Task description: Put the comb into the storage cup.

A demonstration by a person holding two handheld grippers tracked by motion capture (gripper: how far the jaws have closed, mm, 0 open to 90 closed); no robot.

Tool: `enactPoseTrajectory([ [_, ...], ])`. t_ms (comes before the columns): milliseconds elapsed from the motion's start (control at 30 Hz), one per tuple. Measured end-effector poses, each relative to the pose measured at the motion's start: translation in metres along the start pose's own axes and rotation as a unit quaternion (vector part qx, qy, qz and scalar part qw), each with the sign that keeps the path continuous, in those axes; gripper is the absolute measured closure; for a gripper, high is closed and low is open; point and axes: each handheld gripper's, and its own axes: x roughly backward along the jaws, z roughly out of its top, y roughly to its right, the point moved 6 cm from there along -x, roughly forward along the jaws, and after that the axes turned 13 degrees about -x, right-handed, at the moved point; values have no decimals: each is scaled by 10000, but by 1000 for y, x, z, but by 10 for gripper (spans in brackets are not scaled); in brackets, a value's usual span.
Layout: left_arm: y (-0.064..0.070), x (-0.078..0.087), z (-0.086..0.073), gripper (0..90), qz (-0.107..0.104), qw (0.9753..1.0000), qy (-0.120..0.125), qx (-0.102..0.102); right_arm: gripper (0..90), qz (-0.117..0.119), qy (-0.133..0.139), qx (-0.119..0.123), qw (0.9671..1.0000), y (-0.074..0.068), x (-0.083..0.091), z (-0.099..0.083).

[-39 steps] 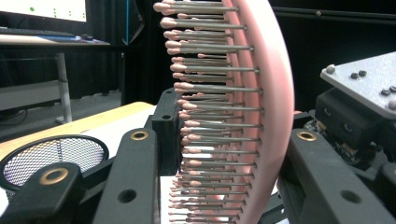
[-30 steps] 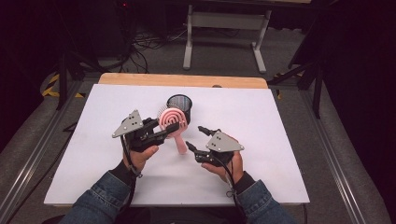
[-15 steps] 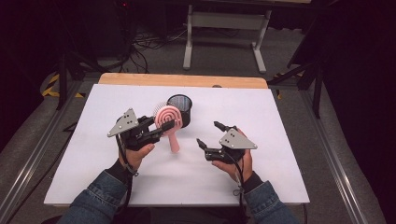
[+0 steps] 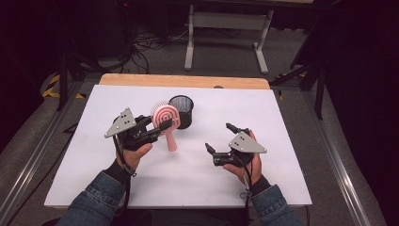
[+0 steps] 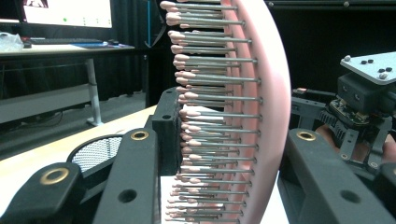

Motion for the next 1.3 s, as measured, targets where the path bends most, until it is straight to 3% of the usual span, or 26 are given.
enactPoseTrajectory([
  [367, -6, 5, 1, 625, 158, 9999, 42, 33, 47, -148, -44, 179, 9997, 6, 10, -11],
  [1300, -18, 17, 13, 626, 433, 9989, 145, -47, 53, -303, -141, 43, 9994, 21, 23, -25],
])
